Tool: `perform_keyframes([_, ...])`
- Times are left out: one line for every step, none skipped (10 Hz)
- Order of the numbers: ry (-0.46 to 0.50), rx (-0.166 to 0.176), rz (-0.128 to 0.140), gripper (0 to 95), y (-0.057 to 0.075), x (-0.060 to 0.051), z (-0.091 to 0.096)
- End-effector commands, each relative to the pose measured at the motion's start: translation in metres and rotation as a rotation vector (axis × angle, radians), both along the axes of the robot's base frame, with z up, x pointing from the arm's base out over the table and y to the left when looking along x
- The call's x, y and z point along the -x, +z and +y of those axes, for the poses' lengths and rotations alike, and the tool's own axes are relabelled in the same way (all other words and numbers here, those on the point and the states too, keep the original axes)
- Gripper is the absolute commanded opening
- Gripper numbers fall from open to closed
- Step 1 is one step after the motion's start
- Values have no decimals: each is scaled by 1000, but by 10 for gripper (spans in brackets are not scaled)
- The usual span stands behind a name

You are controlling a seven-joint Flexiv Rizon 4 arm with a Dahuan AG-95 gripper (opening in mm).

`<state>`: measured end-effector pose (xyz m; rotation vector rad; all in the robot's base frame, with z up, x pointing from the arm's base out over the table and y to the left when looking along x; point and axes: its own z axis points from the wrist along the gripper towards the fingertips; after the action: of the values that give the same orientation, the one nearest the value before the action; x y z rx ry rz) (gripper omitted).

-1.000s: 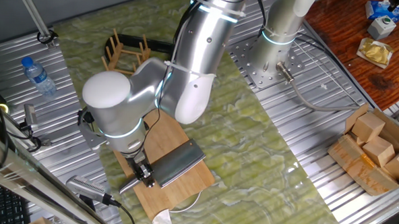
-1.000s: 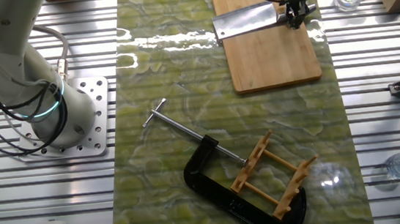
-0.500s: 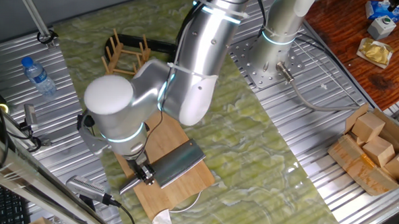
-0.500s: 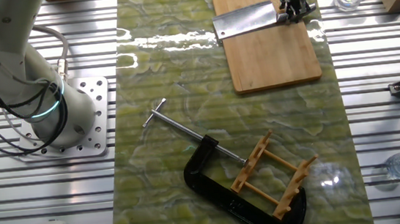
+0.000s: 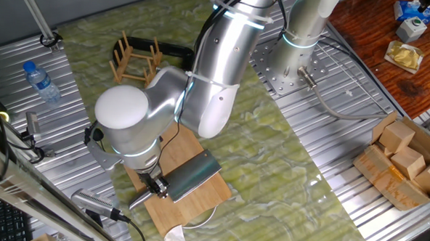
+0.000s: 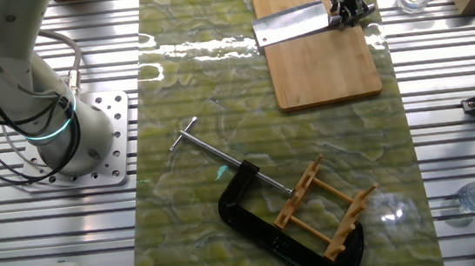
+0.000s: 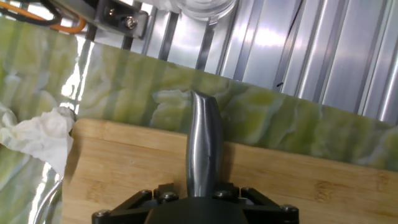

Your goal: Put the knife on the knife rack

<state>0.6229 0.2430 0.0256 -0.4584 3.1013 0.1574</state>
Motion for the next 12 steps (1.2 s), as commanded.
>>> perform_keyframes([5, 17, 1, 0, -4, 0, 0])
perform_keyframes([6, 21, 1, 0, -4, 0, 0])
perform_keyframes([9, 31, 2, 0, -5, 0, 0])
perform_keyframes([19, 40, 5, 0, -5, 0, 0])
perform_keyframes([20, 40, 4, 0, -5, 0, 0])
perform_keyframes([33, 41, 8, 0, -3, -1, 0])
perform_keyframes([39, 44, 18, 0, -1, -1, 1])
perform_keyframes([46, 49, 23, 0, 2, -1, 1])
perform_keyframes([61, 47, 22, 0, 3, -1, 1])
perform_keyframes([69, 45, 21, 0, 3, -1, 1])
perform_keyframes([76, 44, 20, 0, 3, -1, 1])
perform_keyframes([83, 43, 19, 0, 4, 0, 1])
